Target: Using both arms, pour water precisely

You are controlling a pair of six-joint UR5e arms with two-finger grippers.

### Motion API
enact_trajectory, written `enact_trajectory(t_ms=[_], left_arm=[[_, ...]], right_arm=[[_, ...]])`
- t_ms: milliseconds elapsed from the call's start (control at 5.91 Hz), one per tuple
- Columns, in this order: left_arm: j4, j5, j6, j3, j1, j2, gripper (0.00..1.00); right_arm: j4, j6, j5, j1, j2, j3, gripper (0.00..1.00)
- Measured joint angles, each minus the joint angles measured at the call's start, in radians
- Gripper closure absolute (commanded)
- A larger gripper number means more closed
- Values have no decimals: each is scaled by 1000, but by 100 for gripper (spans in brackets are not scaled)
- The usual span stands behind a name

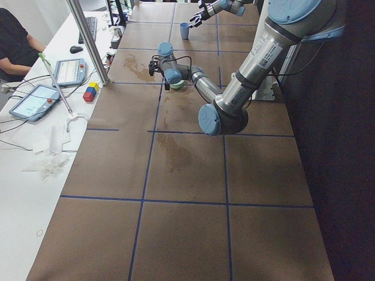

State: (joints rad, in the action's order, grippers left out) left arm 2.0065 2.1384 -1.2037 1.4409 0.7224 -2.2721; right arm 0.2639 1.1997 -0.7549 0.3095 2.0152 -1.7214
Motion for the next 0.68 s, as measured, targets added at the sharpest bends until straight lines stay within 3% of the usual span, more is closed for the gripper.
enact_trajectory(t_ms=[338,676], left_arm=[[0,-1,0,15,0,13,1],[0,-3,0,17,2,15,1]], right_arm=[[-4,46,136,-47,-63,83,1],[-7,59,202,-54,-145,163,1]])
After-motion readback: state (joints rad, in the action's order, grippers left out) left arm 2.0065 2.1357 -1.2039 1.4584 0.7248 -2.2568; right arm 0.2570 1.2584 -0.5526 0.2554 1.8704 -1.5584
